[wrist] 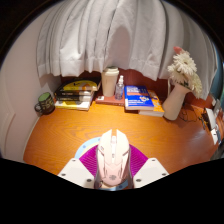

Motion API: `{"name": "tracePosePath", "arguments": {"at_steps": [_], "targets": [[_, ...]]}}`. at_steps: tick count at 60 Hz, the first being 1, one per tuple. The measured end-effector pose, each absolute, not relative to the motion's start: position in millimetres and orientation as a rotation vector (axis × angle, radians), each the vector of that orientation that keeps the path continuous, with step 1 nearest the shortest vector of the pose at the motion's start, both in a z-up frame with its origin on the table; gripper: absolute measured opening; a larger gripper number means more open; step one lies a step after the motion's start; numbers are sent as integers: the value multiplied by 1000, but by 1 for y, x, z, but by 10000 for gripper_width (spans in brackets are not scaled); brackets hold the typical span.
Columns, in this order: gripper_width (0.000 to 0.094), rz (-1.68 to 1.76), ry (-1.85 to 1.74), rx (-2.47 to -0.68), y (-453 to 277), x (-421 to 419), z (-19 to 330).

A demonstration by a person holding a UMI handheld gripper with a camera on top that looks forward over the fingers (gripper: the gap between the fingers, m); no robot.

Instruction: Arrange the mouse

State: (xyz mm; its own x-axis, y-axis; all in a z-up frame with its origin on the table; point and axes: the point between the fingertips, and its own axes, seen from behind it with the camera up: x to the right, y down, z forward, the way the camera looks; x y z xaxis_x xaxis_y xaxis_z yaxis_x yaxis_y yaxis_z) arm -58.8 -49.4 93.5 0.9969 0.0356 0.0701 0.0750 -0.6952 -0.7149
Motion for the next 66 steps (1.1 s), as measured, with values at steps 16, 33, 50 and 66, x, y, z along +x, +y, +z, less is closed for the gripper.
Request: {"name": "tracePosePath", "arguments": {"at_steps": [16,33,50,66], "targets": [[392,-24,-87,-2519,-63,-68,-6],[504,24,-78,-2529,-63,-71,-19],[822,39,-101,-2570,-63,-67,-1],[826,5,-32,-2410,-57,-43,130]]}}
